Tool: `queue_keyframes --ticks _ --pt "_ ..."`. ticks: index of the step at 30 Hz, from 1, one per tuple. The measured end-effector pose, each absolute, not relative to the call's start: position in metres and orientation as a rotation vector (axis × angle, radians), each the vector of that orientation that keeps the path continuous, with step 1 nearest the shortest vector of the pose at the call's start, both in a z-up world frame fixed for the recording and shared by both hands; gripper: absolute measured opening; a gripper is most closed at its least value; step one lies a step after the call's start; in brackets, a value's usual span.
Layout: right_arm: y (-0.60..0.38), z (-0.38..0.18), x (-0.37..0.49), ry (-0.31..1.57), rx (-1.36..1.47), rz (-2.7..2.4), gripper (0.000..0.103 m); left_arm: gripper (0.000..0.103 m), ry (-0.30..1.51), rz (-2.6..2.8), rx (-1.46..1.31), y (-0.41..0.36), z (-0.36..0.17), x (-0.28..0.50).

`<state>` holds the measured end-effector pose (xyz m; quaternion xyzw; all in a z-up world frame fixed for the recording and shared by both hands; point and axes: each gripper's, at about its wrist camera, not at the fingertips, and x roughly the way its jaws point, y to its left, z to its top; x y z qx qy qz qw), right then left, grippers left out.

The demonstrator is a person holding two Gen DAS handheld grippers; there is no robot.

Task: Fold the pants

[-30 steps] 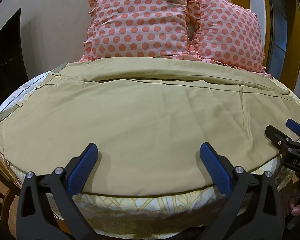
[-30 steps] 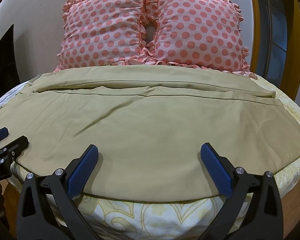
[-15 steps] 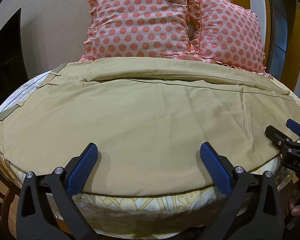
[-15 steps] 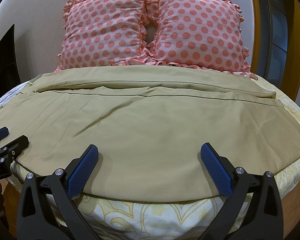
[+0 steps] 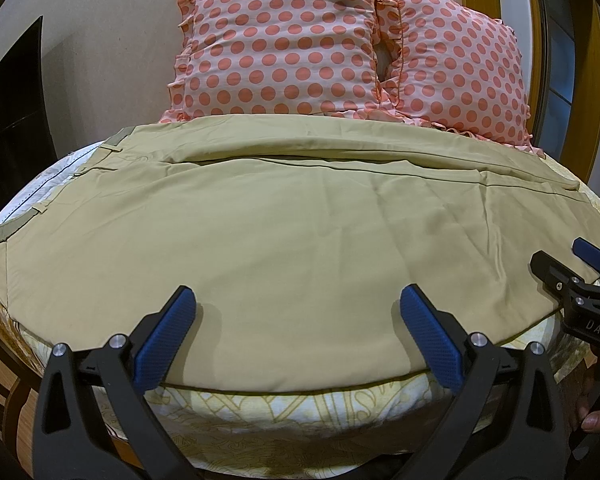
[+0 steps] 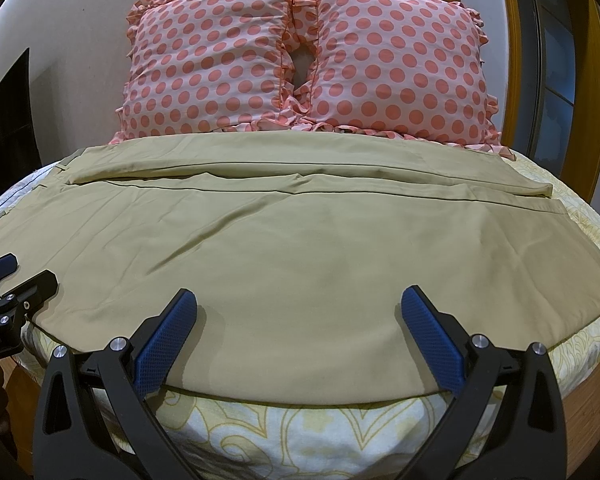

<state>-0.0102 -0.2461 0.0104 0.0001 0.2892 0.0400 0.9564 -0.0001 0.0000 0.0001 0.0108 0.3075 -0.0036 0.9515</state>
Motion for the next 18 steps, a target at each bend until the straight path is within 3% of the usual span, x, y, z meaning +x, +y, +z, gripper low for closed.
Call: queue_keyframes --ticks 18 --pt "-0.2437 0.0099 -0.0108 0.584 0.0 0.081 0.102 0.101 0.625 -0.007 0.022 0.0 0.0001 0.0"
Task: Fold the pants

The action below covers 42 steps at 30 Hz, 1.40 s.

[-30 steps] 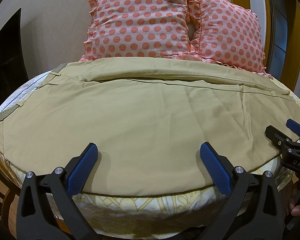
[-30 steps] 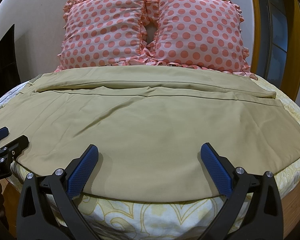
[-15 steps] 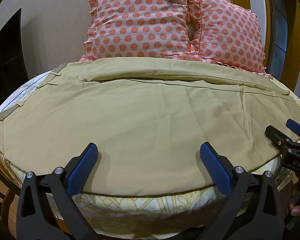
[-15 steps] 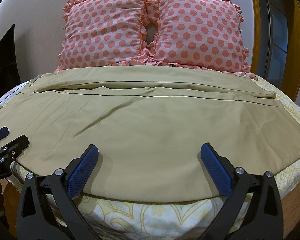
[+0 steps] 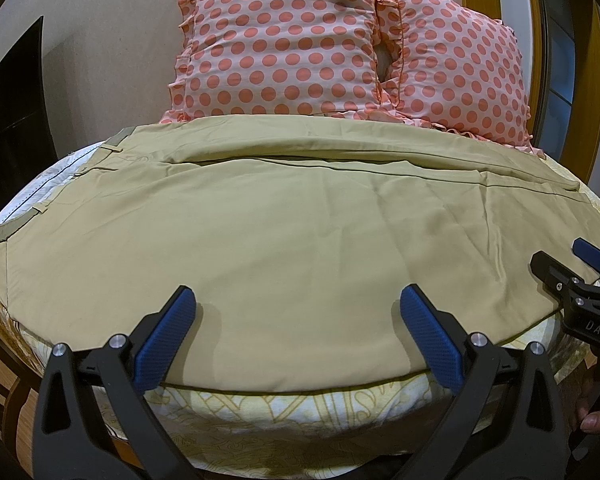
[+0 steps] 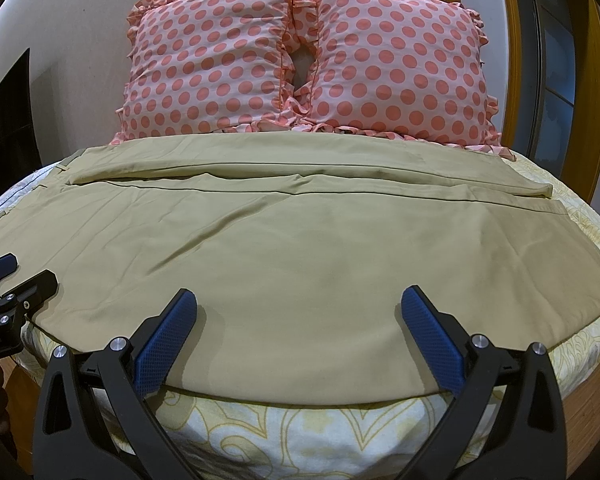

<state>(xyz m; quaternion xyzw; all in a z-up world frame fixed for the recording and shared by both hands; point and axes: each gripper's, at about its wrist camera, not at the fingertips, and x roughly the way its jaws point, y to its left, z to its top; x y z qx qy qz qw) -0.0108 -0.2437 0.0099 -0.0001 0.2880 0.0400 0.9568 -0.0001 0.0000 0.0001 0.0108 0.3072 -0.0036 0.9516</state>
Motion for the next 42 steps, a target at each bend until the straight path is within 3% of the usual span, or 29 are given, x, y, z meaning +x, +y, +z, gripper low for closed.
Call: queue_keyframes --ticks 35,37,42 --pt "-0.229 0.005 -0.015 0.602 -0.009 0.102 0.102 0.101 0.665 -0.038 0.022 0.004 0.005 0.006" --pt "-0.235 0.018 0.01 0.701 0.008 0.181 0.102 0.101 0.667 -0.042 0.005 0.009 0.012 0.01" --pt "-0.296 0.072 0.063 0.68 0.228 0.172 0.102 0.101 0.639 0.004 -0.099 0.04 0.036 0.027"
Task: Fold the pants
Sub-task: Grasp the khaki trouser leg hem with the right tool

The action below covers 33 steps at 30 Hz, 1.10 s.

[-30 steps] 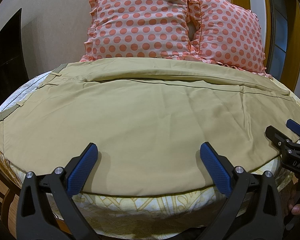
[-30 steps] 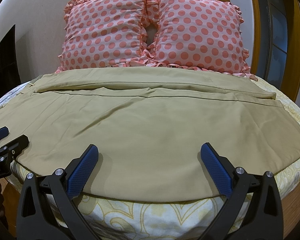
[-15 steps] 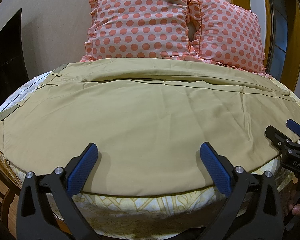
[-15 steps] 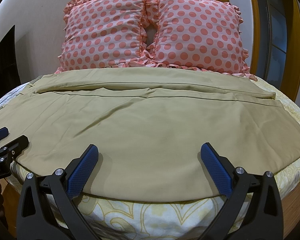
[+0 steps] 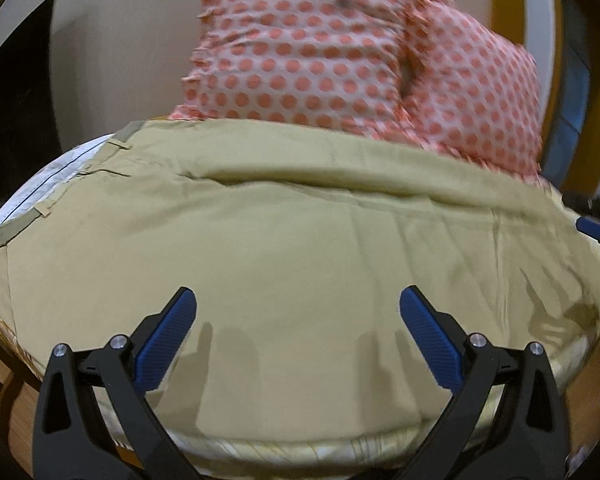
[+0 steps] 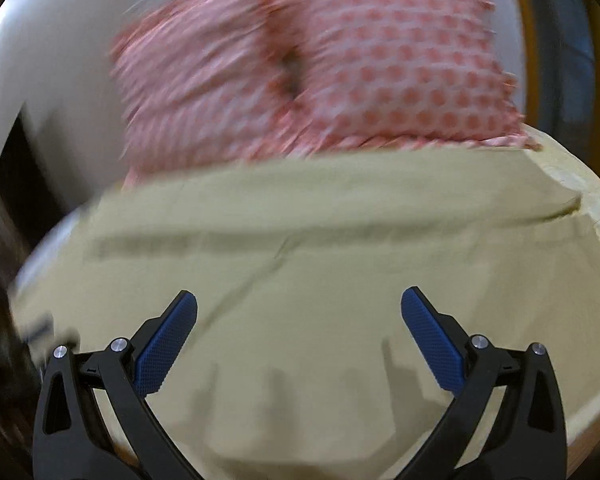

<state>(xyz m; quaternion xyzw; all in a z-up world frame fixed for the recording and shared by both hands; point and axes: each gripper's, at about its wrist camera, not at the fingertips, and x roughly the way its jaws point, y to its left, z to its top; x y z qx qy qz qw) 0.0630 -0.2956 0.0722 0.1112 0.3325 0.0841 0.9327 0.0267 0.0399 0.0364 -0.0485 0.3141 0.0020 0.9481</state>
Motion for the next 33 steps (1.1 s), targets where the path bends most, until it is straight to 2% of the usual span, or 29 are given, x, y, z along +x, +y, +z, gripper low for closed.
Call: queue_keyframes --ticks 5,7,10,18,20,21,23,24,25,28,33 --pt "-0.384 0.087 0.172 0.73 0.381 -0.103 0.1 0.101 0.607 0.035 -0.158 0.051 0.048 0.043" --pt "-0.41 0.078 0.214 0.772 0.401 -0.215 0.085 0.101 0.603 0.052 -0.131 0.049 0.049 0.049" --pt "-0.446 0.057 0.272 0.85 0.438 -0.355 0.074 0.101 0.597 0.059 -0.091 0.043 0.05 0.056" --pt "-0.495 0.021 0.355 0.91 0.515 -0.6 0.074 0.101 0.601 0.042 -0.02 0.032 0.044 0.07" --pt "-0.497 0.016 0.365 0.916 0.434 -0.648 0.064 0.101 0.608 0.038 -0.02 0.032 0.042 0.072" --pt "-0.495 0.014 0.367 0.917 0.386 -0.664 0.054 0.101 0.611 0.035 -0.025 0.032 0.041 0.073" --pt "-0.495 0.01 0.362 0.884 0.331 -0.641 0.044 0.101 0.612 0.029 -0.035 0.034 0.04 0.073" --pt "-0.499 0.01 0.356 0.875 0.334 -0.627 0.029 0.101 0.614 0.026 -0.041 0.034 0.04 0.074" --pt "-0.505 0.009 0.352 0.866 0.35 -0.611 0.018 0.101 0.617 0.024 -0.044 0.035 0.04 0.074" --pt "-0.522 0.011 0.337 0.828 0.45 -0.53 0.008 0.101 0.616 0.02 -0.05 0.034 0.042 0.072" --pt "-0.529 0.049 0.266 0.603 0.587 -0.338 0.006 0.101 0.599 0.024 -0.067 0.038 0.045 0.066"
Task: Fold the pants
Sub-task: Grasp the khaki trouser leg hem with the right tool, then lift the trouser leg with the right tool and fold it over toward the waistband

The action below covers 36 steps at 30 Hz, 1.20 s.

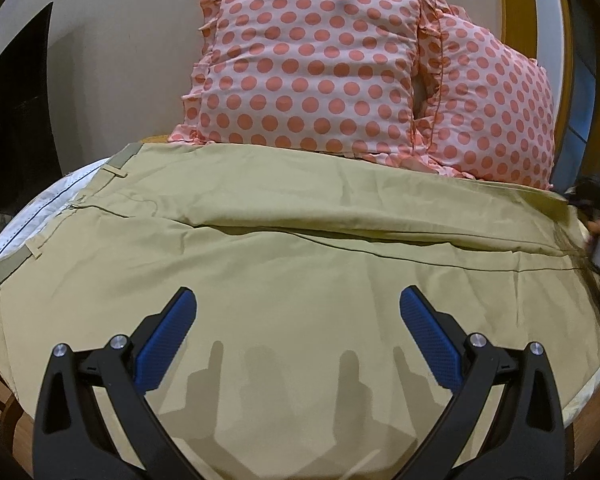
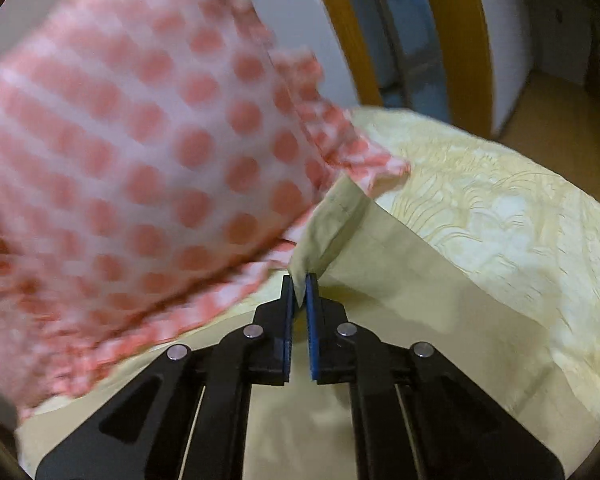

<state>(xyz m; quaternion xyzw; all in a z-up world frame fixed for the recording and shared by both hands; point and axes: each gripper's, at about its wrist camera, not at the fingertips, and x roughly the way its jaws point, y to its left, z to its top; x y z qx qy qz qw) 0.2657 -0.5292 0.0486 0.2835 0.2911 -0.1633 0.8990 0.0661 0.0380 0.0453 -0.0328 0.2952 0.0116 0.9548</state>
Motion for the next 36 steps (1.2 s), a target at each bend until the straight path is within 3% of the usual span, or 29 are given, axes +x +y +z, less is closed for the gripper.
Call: queue_keyframes --ticks 6,11,14,16,20,22,23,24,31,36 --pt "-0.502 0.076 0.118 0.447 0.731 -0.185 0.006 0.101 0.565 0.021 -0.084 0.042 0.056 0.064" --pt "-0.505 0.024 0.079 0.614 0.926 -0.156 0.008 0.101 0.534 0.035 -0.096 0.048 0.071 0.071" --pt "-0.506 0.007 0.073 0.677 1.034 -0.167 0.029 0.101 0.533 0.046 -0.112 0.055 0.077 0.074" --pt "-0.505 0.005 0.071 0.669 1.058 -0.157 0.038 0.101 0.516 0.048 -0.147 0.066 0.081 0.073" --pt "-0.506 0.005 0.078 0.652 1.062 -0.17 0.041 0.101 0.495 0.03 -0.202 0.082 0.087 0.078" --pt "-0.507 0.006 0.085 0.636 1.034 -0.186 0.036 0.101 0.498 0.03 -0.211 0.089 0.092 0.087" --pt "-0.506 0.006 0.095 0.633 1.008 -0.182 0.028 0.101 0.498 0.03 -0.222 0.093 0.095 0.093" --pt "-0.506 0.005 0.102 0.641 0.991 -0.166 0.004 0.101 0.499 0.028 -0.23 0.097 0.097 0.097" --pt "-0.514 0.042 0.043 0.368 0.996 -0.083 0.002 0.101 0.592 0.067 -0.328 0.132 0.102 0.16" --pt "-0.517 0.062 0.017 0.323 0.936 -0.086 0.002 0.096 0.741 0.098 -0.34 0.136 0.085 0.227"
